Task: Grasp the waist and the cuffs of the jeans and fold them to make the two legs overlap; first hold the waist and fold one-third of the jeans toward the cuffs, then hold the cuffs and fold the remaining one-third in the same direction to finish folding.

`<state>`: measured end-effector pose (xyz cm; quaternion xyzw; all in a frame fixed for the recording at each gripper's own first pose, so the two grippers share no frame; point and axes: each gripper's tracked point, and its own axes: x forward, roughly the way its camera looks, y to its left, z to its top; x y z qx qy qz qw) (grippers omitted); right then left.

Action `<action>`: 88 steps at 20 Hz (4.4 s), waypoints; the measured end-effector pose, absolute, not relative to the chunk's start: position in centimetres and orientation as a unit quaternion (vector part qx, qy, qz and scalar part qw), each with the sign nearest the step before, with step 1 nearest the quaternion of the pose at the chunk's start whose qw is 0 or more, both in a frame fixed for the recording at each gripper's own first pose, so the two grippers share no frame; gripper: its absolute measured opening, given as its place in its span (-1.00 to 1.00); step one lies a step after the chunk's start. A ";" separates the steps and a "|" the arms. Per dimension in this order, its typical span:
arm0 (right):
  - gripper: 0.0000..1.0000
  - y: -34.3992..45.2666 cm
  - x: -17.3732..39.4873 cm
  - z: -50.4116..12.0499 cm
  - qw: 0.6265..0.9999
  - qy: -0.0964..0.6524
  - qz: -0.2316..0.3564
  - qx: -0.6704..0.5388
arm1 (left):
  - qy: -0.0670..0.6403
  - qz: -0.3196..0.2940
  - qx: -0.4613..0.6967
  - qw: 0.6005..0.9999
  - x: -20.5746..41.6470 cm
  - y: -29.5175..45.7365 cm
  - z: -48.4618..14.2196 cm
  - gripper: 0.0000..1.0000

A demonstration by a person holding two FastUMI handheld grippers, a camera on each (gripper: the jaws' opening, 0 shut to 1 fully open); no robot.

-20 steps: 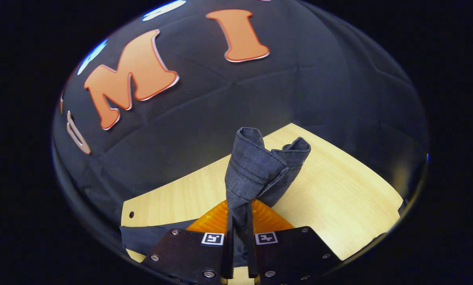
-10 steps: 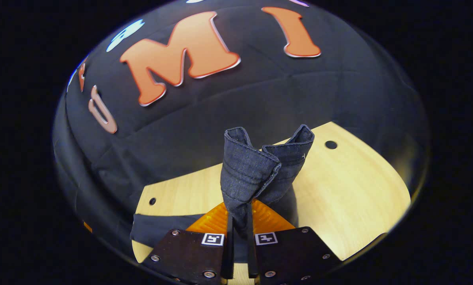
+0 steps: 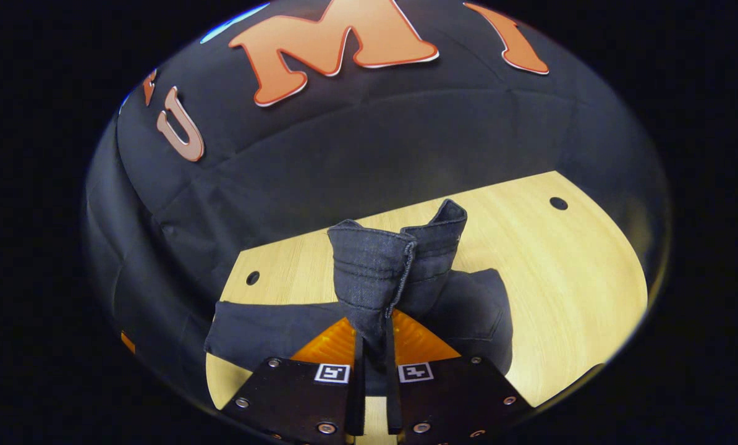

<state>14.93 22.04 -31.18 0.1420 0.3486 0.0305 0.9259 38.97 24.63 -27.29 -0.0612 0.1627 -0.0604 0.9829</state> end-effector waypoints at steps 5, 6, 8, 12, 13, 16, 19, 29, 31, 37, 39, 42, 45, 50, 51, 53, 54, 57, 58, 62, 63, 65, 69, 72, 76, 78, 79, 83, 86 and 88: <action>-0.69 25.1 14.4 -34.0 0.912 0.386 0.049 0.130 | 0.191 -0.038 -0.071 0.978 38.3 25.4 -28.1 0.94; -0.62 25.9 14.2 -34.3 0.908 0.393 0.058 0.134 | 0.197 -0.035 -0.073 0.977 38.2 25.4 -28.3 0.94; -0.39 26.6 13.5 -35.0 0.903 0.403 0.066 0.134 | 0.205 -0.028 -0.076 0.975 38.1 25.8 -28.6 0.94; 0.38 29.0 13.2 -34.2 0.899 0.400 0.100 0.146 | 0.235 -0.018 -0.087 0.968 37.9 26.0 -29.3 0.96; 0.19 29.7 13.1 -33.6 0.900 0.393 0.113 0.152 | 0.247 -0.017 -0.093 0.965 37.6 25.9 -29.5 0.96; 0.71 29.8 12.9 -32.7 0.907 0.379 0.117 0.143 | 0.282 -0.012 -0.113 0.953 37.2 25.9 -29.9 0.96; 0.77 29.3 12.9 -32.2 0.913 0.370 0.113 0.132 | 0.334 0.000 -0.145 0.931 36.4 25.4 -30.9 0.96; 0.95 22.4 9.1 -24.1 0.963 0.256 0.052 0.070 | 0.522 0.046 -0.226 0.821 34.6 24.5 -34.2 0.96; 0.95 20.6 7.5 -22.5 0.969 0.234 0.027 0.069 | 0.548 0.054 -0.235 0.801 34.7 24.9 -34.9 0.97; 0.95 14.5 2.6 -19.0 0.977 0.194 -0.049 0.077 | 0.611 0.103 -0.234 0.749 34.4 25.3 -36.2 0.96; 0.96 12.4 1.3 -17.9 0.978 0.181 -0.076 0.070 | 0.622 0.116 -0.215 0.744 34.5 25.6 -36.4 0.97; 0.95 10.1 0.7 -16.3 0.981 0.158 -0.106 0.044 | 0.640 0.138 -0.180 0.734 34.6 26.5 -36.7 0.97; 0.96 9.7 0.4 -14.9 0.983 0.144 -0.106 0.036 | 0.657 0.154 -0.167 0.719 34.7 26.5 -38.2 0.96; 0.96 10.2 1.0 -14.8 0.985 0.145 -0.093 0.034 | 0.655 0.161 -0.173 0.718 34.9 26.2 -38.8 0.96; 0.95 10.5 1.0 -14.9 0.985 0.146 -0.088 0.036 | 0.655 0.162 -0.174 0.717 34.9 26.1 -38.8 0.95; 0.97 10.9 0.9 -15.1 0.986 0.142 -0.079 0.034 | 0.656 0.159 -0.174 0.717 35.0 25.9 -38.8 0.94; 0.96 10.9 1.0 -15.3 0.987 0.139 -0.076 0.031 | 0.651 0.157 -0.175 0.721 35.0 25.8 -38.7 0.94; 0.95 11.1 0.8 -16.3 0.986 0.152 -0.062 0.038 | 0.619 0.123 -0.168 0.757 37.1 24.9 -39.2 0.19; 0.95 10.7 1.0 -16.2 0.986 0.150 -0.061 0.042 | 0.599 0.115 -0.182 0.771 38.0 24.2 -39.8 -0.32; 0.97 9.6 1.1 -16.4 0.986 0.148 -0.058 0.054 | 0.578 0.066 -0.126 0.804 38.3 23.8 -39.3 -0.93; 1.00 9.2 1.0 -16.5 0.986 0.151 -0.057 0.051 | 0.570 0.064 -0.132 0.808 38.3 23.9 -39.0 -0.94; 0.96 8.1 1.2 -16.3 0.986 0.152 -0.060 0.043 | 0.546 0.064 -0.163 0.819 39.4 24.0 -38.2 -0.94; 1.00 7.4 1.6 -16.1 0.985 0.154 -0.053 0.050 | 0.507 0.041 -0.179 0.842 40.7 23.5 -35.6 -0.93; 0.96 7.8 2.5 -16.0 0.986 0.153 -0.042 0.049 | 0.474 0.017 -0.179 0.862 40.8 23.2 -33.1 -0.94; 0.96 8.5 3.1 -16.1 0.987 0.152 -0.026 0.041 | 0.444 -0.008 -0.182 0.877 41.4 22.4 -31.0 -0.94; 0.97 8.6 3.4 -16.2 0.988 0.151 -0.020 0.039 | 0.432 -0.018 -0.185 0.883 41.6 21.4 -30.3 -0.94; 0.97 8.6 3.5 -16.2 0.988 0.151 -0.017 0.039 | 0.427 -0.024 -0.186 0.885 41.8 21.2 -30.1 -0.94; 0.96 8.2 3.6 -16.3 0.988 0.153 -0.009 0.036 | 0.400 -0.052 -0.181 0.897 41.5 19.8 -26.8 -0.94; 0.97 8.3 3.7 -16.4 0.987 0.153 -0.003 0.039 | 0.384 -0.075 -0.177 0.903 40.9 17.0 -23.7 -0.94; 0.97 8.2 3.7 -16.5 0.987 0.154 0.000 0.041 | 0.377 -0.089 -0.172 0.906 40.3 15.4 -21.7 -0.94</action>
